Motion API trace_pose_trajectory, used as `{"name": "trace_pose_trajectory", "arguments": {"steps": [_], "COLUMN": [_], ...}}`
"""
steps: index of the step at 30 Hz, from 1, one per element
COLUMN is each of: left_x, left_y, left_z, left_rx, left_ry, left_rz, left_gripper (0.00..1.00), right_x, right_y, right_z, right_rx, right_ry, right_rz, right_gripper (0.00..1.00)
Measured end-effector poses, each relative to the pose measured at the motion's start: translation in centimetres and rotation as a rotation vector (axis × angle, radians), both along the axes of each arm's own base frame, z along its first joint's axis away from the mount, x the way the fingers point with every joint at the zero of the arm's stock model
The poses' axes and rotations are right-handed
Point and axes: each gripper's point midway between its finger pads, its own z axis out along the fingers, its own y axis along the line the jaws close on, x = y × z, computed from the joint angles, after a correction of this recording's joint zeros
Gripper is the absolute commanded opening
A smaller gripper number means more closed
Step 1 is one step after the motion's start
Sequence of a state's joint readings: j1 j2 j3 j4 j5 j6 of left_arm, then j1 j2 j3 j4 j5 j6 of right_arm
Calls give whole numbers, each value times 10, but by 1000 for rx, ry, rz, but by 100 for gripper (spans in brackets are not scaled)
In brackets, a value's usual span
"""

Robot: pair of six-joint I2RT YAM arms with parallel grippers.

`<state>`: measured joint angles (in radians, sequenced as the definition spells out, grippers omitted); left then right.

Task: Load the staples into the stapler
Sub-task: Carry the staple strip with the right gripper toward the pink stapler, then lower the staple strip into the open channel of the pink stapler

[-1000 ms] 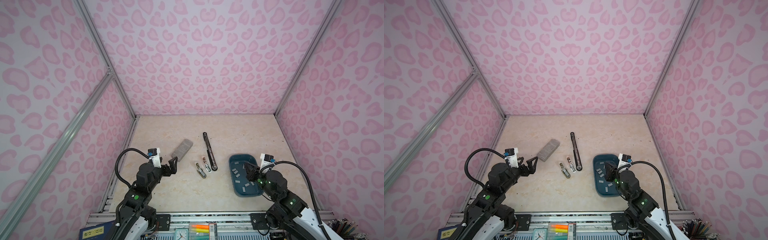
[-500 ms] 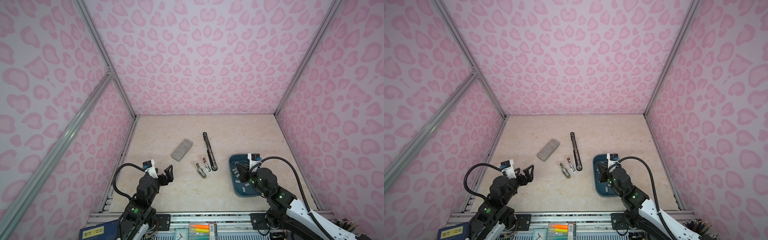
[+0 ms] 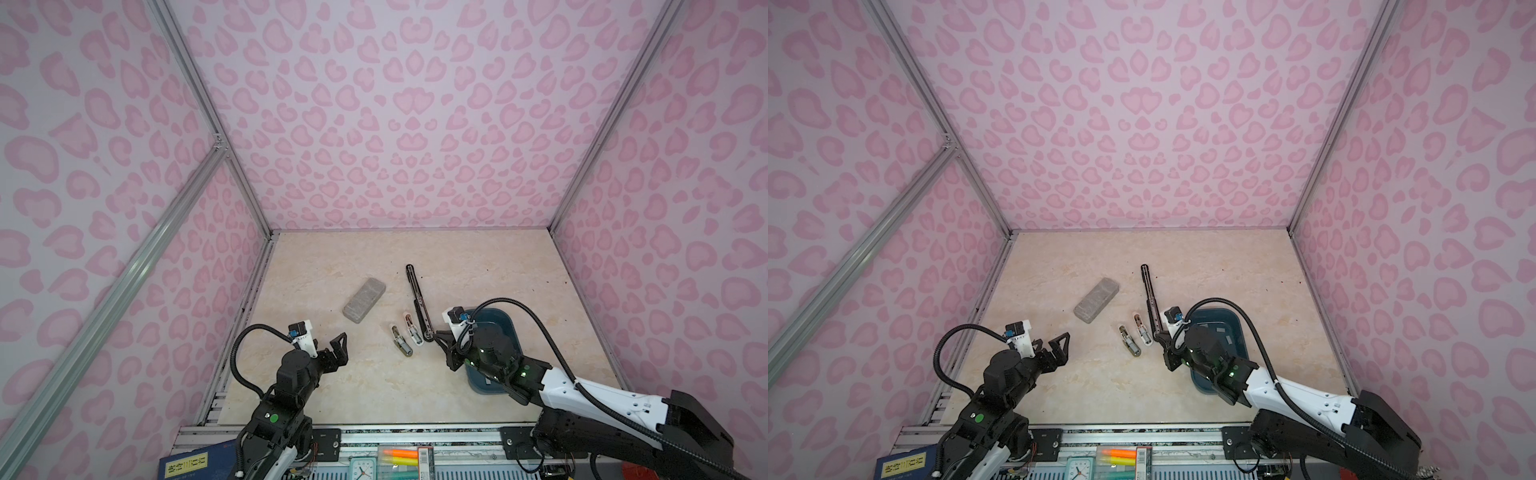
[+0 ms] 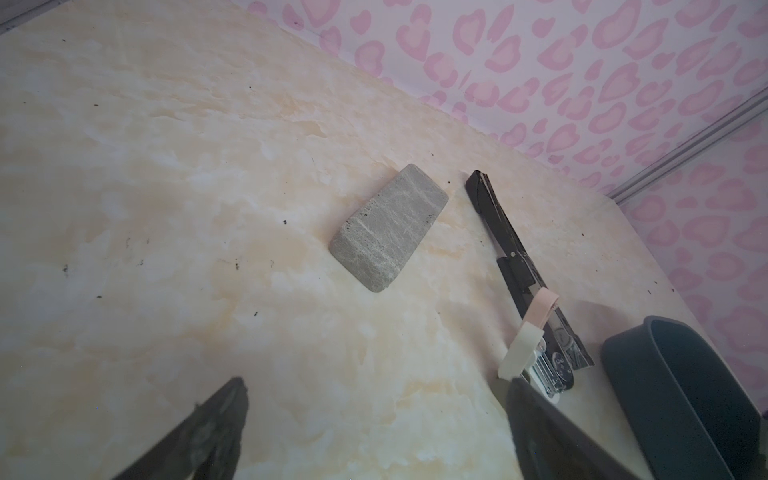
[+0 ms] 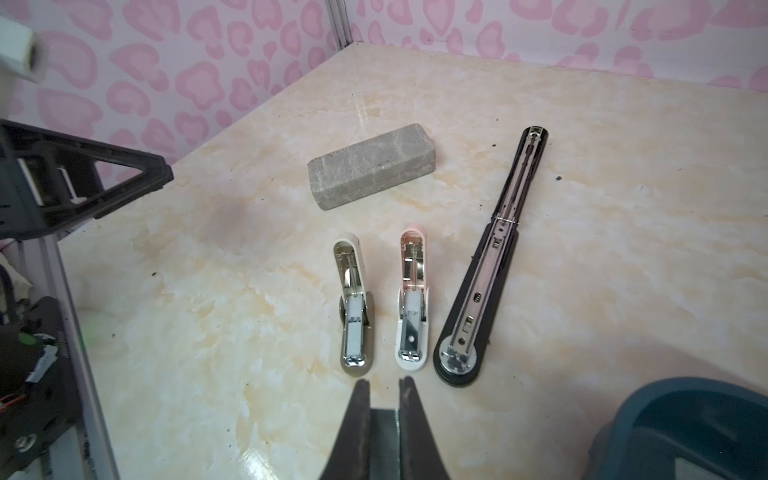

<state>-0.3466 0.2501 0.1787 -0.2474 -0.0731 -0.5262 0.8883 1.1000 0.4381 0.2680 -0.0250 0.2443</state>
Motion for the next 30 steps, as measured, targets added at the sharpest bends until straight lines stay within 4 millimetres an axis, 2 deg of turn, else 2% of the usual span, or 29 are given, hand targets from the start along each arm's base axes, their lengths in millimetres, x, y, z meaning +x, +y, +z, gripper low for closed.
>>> {"name": "trace_pose_trajectory", "arguments": {"steps": [4, 8, 19, 30], "left_x": [0, -2, -4, -1], "left_y": [-8, -17, -38, -36], "left_z": [3, 5, -6, -7], "left_rx": [-9, -5, 62, 102], "left_ry": [-18, -30, 22, 24], "left_rz": [-40, -89, -168, -144], "left_gripper": [98, 98, 98, 98], "right_x": [7, 15, 26, 37], "right_y": [17, 31, 41, 52], "right_z": [-23, -30, -42, -54], "right_rx": [-60, -72, -97, -115], "right_ry": [40, 59, 72, 85], "right_rz": [34, 47, 31, 29], "right_gripper": [5, 6, 7, 5]}}
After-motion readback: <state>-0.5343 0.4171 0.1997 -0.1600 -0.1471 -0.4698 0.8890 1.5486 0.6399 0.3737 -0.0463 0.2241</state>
